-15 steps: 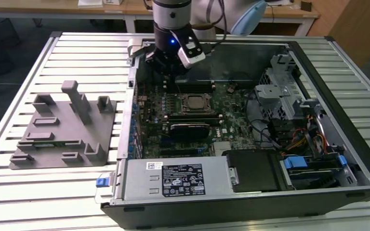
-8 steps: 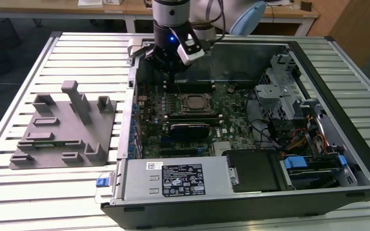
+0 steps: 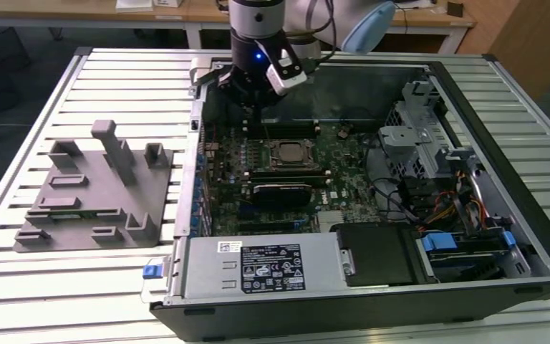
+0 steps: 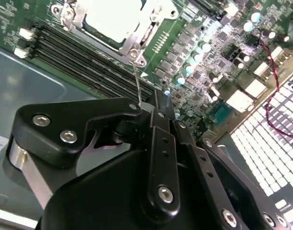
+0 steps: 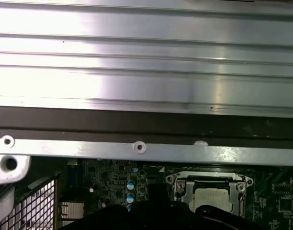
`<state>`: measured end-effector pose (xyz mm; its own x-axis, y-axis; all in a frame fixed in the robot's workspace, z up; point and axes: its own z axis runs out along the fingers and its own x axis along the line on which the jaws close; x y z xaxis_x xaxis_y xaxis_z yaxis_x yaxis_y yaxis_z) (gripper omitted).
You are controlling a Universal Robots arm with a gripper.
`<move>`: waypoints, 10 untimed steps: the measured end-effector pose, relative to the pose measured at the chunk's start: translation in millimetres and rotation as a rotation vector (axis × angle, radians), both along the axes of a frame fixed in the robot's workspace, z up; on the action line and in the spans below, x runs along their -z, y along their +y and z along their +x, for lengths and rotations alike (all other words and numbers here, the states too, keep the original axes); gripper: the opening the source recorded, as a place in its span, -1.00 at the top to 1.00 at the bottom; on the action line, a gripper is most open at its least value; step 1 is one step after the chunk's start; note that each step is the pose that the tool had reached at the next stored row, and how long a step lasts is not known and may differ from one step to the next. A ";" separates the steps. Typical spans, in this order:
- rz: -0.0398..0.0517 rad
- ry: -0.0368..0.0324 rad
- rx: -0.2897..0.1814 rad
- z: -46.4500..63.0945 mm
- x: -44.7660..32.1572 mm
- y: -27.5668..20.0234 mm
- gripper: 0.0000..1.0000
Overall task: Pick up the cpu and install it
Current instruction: 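Install the first cpu locking lever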
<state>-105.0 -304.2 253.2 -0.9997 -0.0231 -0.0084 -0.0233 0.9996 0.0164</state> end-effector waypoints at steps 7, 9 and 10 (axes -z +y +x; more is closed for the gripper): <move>0.0004 0.0000 -0.002 7.4 0.0 0.0 0.79; 0.0003 0.0000 -0.002 7.4 0.0 0.0 0.79; 0.0003 0.0000 -0.002 7.4 0.0 -0.1 0.79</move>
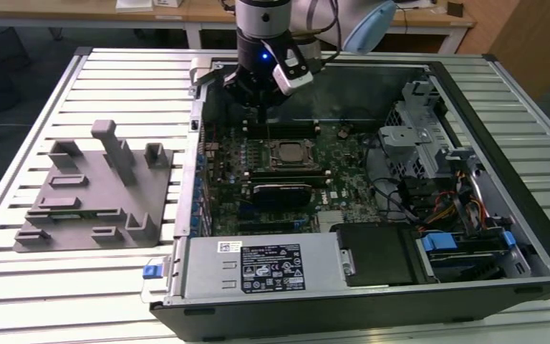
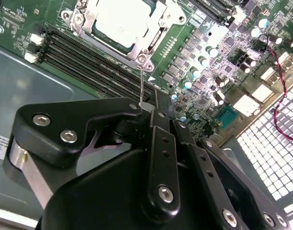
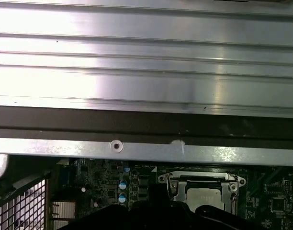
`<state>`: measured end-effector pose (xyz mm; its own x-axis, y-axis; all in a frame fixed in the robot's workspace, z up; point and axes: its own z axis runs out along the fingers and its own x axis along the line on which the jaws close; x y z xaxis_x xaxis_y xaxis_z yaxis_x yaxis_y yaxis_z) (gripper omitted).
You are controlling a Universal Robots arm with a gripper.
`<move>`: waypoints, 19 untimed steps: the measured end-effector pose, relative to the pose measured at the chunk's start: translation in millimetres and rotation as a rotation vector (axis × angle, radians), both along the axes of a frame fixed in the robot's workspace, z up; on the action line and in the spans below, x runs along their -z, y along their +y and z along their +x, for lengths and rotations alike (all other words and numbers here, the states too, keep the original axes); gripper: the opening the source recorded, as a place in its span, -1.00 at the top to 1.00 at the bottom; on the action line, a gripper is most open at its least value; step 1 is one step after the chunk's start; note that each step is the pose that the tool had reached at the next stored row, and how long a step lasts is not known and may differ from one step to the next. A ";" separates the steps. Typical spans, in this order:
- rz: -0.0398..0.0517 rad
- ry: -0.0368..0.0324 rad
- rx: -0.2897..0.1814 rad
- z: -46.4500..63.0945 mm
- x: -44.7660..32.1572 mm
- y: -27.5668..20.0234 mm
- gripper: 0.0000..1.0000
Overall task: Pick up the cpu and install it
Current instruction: 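Install the first cpu locking lever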
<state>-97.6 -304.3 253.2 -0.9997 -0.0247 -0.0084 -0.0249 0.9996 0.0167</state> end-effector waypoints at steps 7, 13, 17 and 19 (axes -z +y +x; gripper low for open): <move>0.0000 -0.0001 0.000 4.1 0.1 0.0 0.79; -0.0001 0.0000 0.000 11.6 0.0 0.0 0.79; 0.0000 0.0000 0.000 17.1 0.1 0.0 0.79; 0.0000 0.0000 0.000 20.2 0.1 0.0 0.79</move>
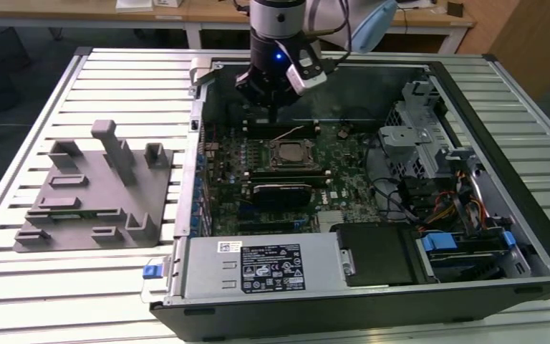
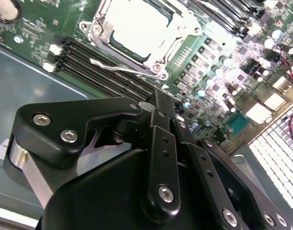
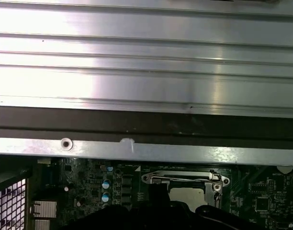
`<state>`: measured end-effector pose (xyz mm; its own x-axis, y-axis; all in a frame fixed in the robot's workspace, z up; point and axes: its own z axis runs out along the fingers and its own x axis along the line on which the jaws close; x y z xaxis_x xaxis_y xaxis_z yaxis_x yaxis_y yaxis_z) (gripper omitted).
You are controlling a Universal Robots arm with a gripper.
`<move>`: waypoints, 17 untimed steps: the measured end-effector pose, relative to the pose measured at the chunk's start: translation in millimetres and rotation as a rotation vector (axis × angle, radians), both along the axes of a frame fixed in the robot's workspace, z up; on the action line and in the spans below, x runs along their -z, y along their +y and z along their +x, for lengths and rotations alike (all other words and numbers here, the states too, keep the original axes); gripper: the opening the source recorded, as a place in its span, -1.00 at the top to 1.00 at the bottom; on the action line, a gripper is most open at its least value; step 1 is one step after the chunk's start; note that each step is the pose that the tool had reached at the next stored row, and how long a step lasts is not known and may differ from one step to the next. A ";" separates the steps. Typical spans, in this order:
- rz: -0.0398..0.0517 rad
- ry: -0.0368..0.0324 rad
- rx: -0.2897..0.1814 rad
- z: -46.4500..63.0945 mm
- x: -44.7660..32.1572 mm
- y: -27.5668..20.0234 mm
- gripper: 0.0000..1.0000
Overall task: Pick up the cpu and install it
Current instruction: 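Install the first cpu locking lever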
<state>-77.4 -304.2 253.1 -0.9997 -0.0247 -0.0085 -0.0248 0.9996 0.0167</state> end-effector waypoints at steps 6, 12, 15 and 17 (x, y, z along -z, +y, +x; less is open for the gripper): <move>0.0025 0.0010 -0.001 8.7 0.0 -0.2 0.79; 0.0344 0.0007 -0.001 9.9 0.9 -2.4 0.79; 0.0341 0.0010 -0.001 10.0 1.4 -4.0 0.79; 0.0345 0.0009 -0.001 11.8 4.3 -6.6 0.79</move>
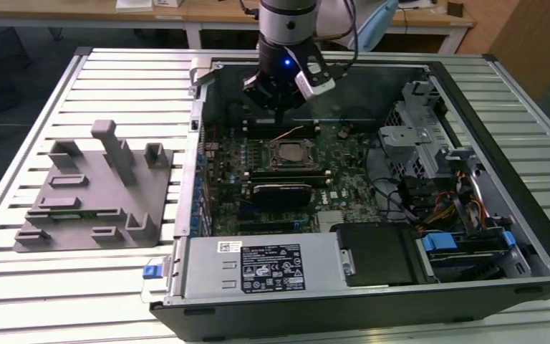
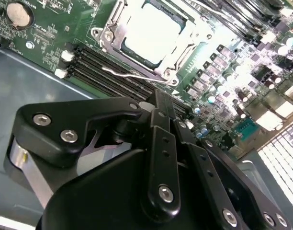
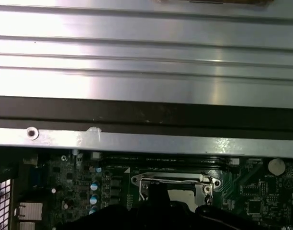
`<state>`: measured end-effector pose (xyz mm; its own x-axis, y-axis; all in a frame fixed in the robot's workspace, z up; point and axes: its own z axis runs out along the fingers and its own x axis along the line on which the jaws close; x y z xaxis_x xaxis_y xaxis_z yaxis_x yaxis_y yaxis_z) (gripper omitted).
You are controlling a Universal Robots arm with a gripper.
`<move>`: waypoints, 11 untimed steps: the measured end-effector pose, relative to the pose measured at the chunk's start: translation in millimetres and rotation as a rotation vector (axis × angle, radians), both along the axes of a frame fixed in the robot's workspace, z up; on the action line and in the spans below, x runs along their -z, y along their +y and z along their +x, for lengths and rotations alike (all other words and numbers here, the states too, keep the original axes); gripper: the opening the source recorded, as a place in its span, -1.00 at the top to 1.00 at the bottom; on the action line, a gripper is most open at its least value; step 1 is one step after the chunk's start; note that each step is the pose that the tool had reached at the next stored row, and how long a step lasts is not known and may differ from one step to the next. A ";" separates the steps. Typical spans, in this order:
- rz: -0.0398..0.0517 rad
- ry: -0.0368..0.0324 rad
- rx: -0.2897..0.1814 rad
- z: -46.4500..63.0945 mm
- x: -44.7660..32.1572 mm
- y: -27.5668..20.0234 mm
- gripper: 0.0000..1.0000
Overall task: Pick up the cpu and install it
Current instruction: 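Install the first cpu locking lever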
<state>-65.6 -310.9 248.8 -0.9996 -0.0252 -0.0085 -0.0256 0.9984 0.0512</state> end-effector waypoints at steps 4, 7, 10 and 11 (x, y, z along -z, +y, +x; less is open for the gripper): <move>-0.0001 0.0000 0.000 12.2 2.9 0.2 0.79; -0.0001 0.0000 0.000 17.4 5.8 0.2 0.79; -0.0001 0.0000 0.000 18.0 9.4 0.2 0.79; -0.0002 0.0000 0.000 18.4 10.5 0.2 0.79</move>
<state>-47.2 -310.7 238.3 -0.9996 -0.0254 -0.0084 -0.0258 0.9984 0.0510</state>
